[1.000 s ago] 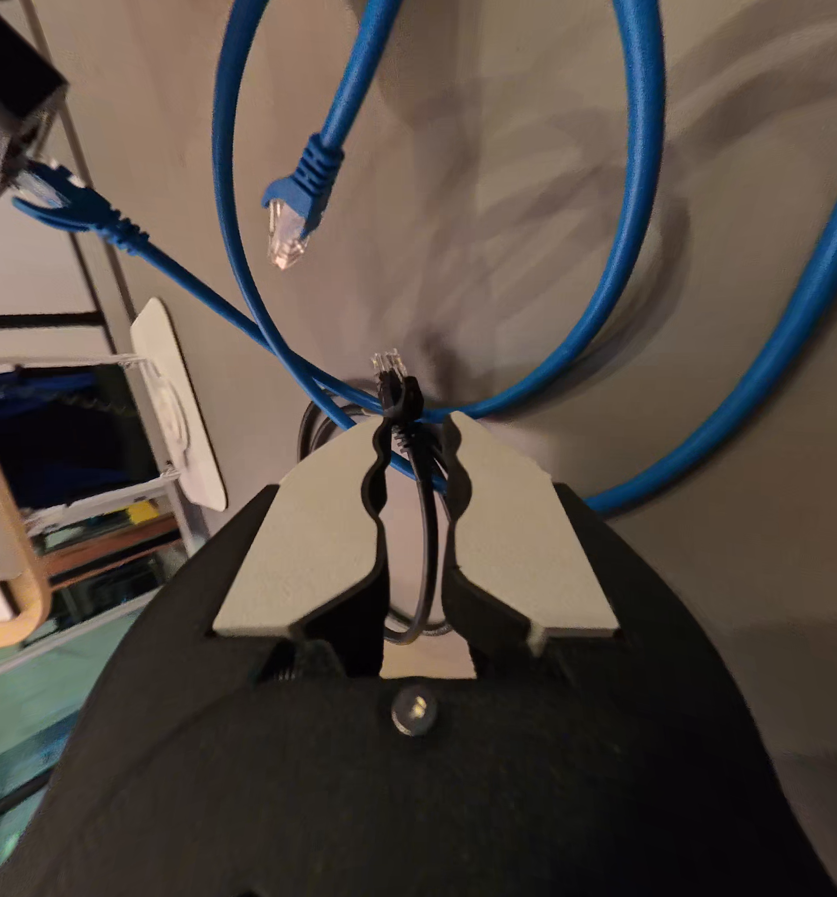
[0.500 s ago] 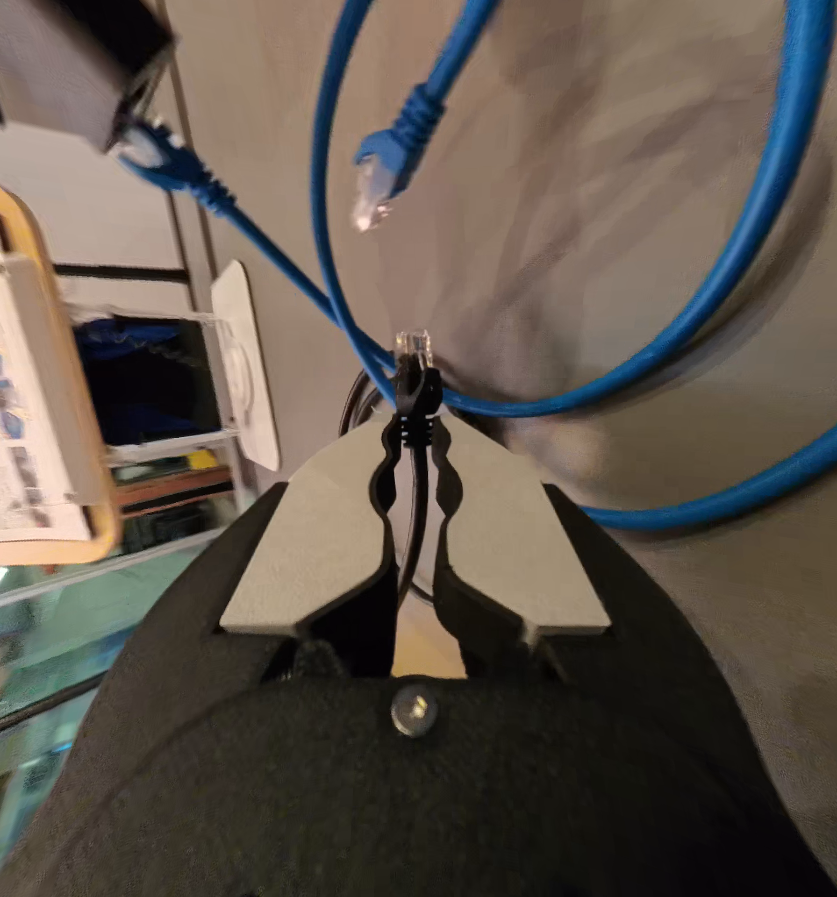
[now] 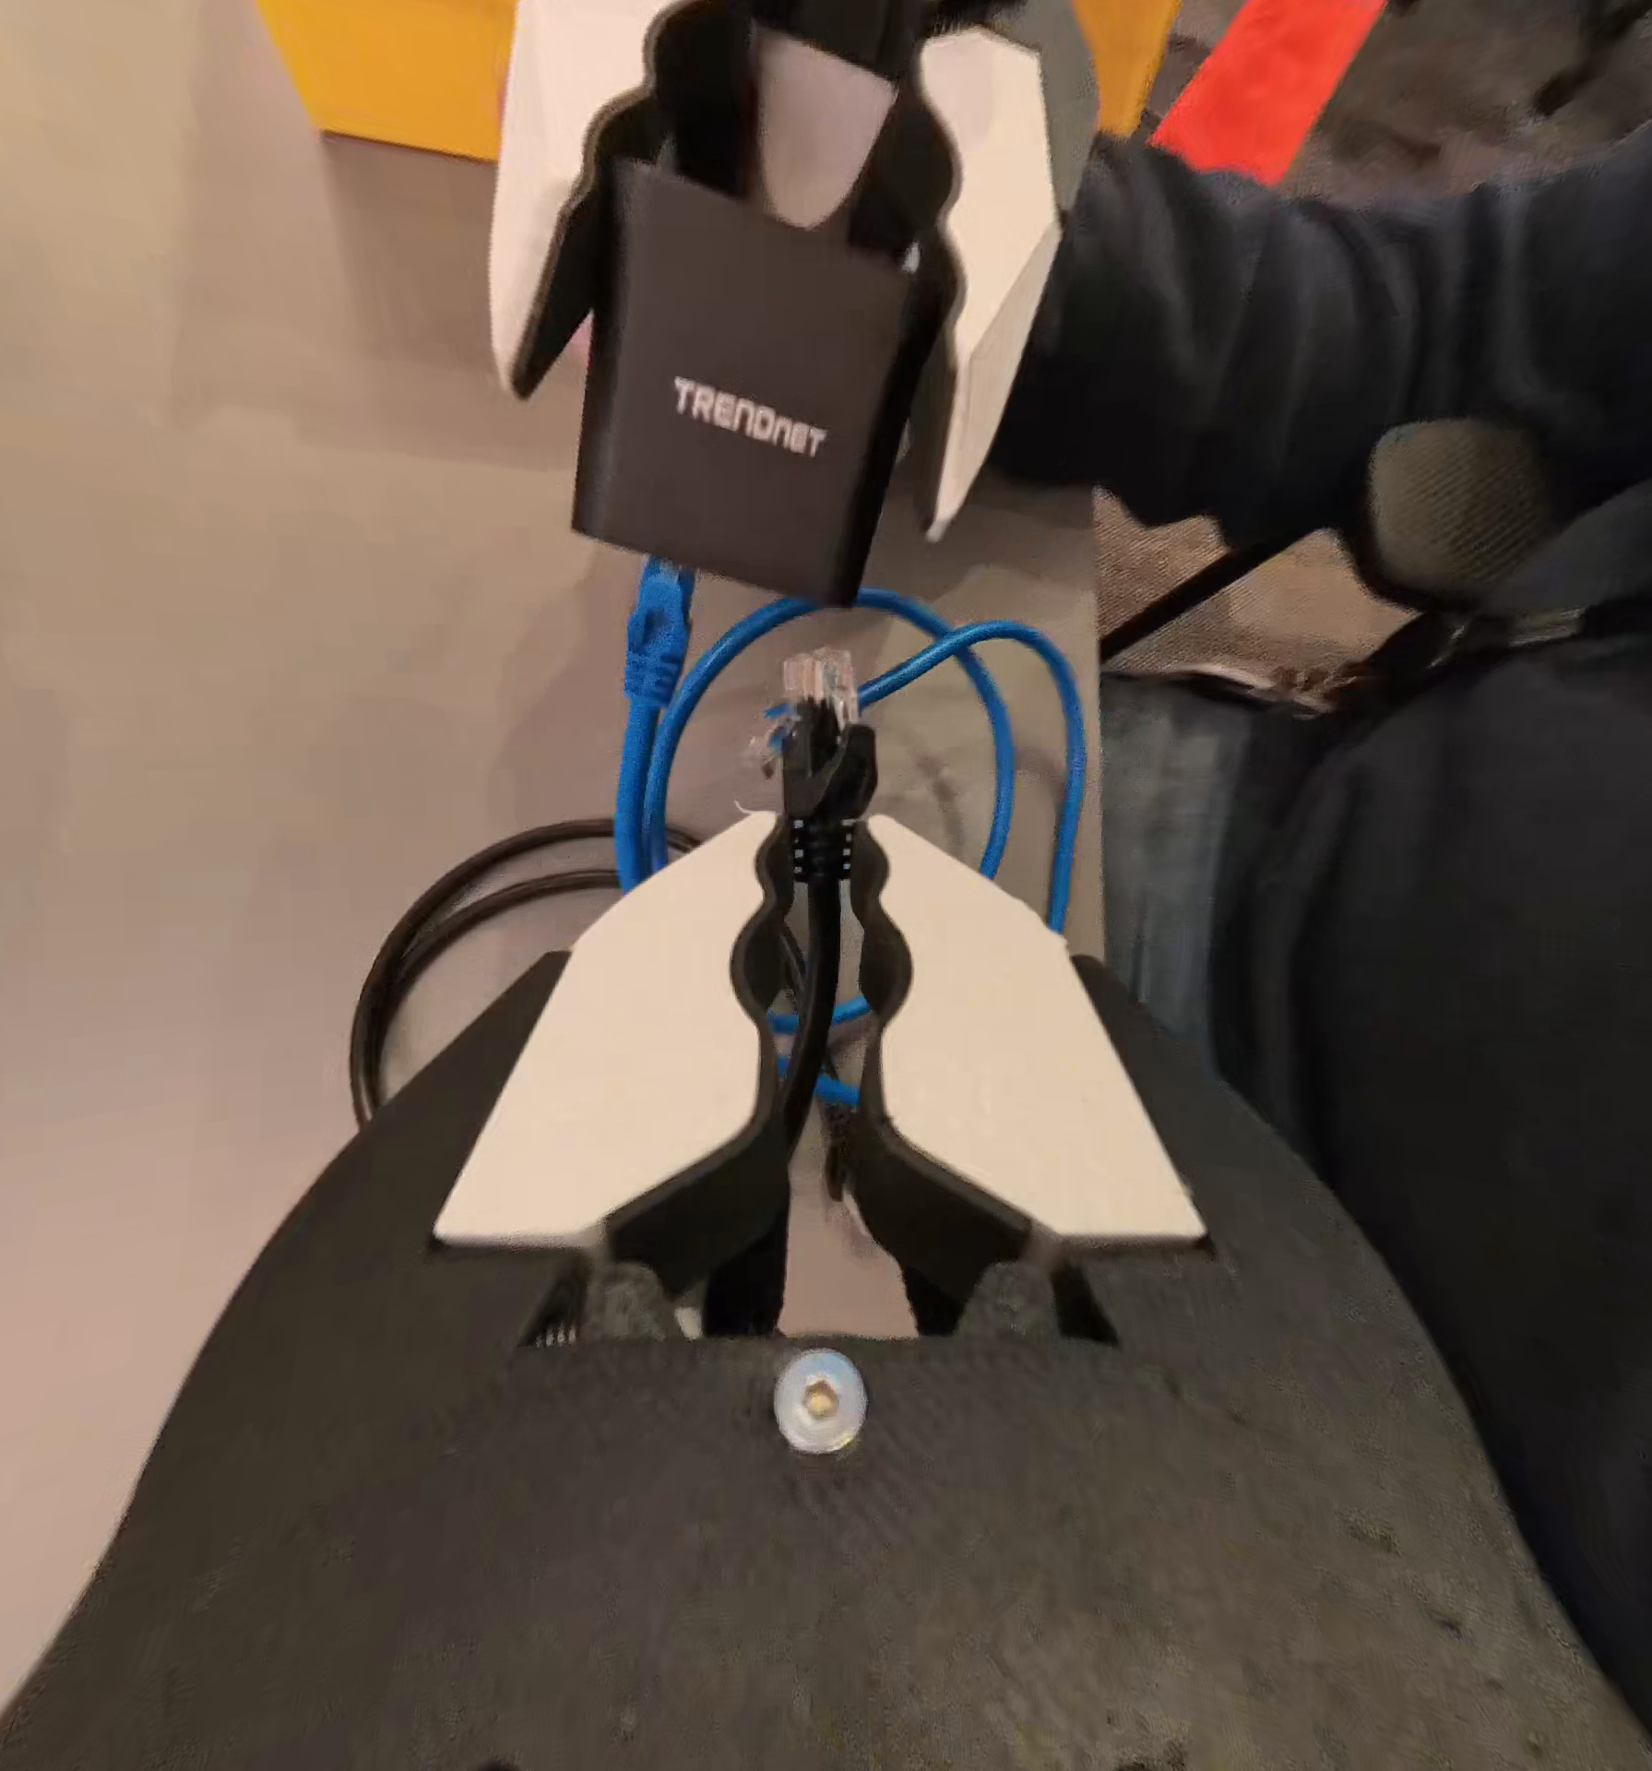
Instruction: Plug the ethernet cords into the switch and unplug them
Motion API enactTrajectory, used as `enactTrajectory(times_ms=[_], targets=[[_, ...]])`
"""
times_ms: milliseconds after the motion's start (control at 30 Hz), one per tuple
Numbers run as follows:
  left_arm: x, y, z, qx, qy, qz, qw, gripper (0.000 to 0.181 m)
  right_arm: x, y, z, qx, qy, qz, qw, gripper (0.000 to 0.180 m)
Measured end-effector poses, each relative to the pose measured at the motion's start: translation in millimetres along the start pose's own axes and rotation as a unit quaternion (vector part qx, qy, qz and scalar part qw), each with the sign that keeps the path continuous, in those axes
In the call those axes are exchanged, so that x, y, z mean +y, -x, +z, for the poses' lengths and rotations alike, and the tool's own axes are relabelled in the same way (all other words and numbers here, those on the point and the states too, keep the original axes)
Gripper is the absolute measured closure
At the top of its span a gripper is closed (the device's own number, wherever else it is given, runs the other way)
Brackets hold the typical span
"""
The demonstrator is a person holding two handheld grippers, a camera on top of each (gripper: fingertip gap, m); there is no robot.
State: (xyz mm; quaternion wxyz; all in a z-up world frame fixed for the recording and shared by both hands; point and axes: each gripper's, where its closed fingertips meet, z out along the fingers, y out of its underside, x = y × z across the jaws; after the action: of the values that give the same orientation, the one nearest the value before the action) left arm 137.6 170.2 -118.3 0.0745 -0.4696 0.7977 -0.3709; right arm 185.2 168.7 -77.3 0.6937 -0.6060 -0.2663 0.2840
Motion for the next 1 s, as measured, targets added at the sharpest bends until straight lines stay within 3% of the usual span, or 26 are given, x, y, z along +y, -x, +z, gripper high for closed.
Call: enactTrajectory(times_ms=[33,200,567,1000], targets=[[-4.8,-0.2,2.4,0.008,-0.008,-0.008,1.000,0.169,-1.6,-0.1,0.1,-0.001,-0.006,0.003,1.000,0.118],[-5.2,0.5,15.4,0.031,0.004,-0.032,0.999,0.169,-11.6,0.1,-3.0,-0.006,-0.040,0.015,0.999,0.118],[-39.1,-9.8,8.3,0.101,-0.098,-0.076,0.987,0.170,-35.2,3.9,-14.8,-0.034,-0.125,0.039,0.991,0.118],[-60.4,-20.3,-2.1,0.146,-0.139,-0.074,0.977,0.170,-53.5,6.3,-25.9,-0.060,-0.193,0.068,0.977,0.118]])
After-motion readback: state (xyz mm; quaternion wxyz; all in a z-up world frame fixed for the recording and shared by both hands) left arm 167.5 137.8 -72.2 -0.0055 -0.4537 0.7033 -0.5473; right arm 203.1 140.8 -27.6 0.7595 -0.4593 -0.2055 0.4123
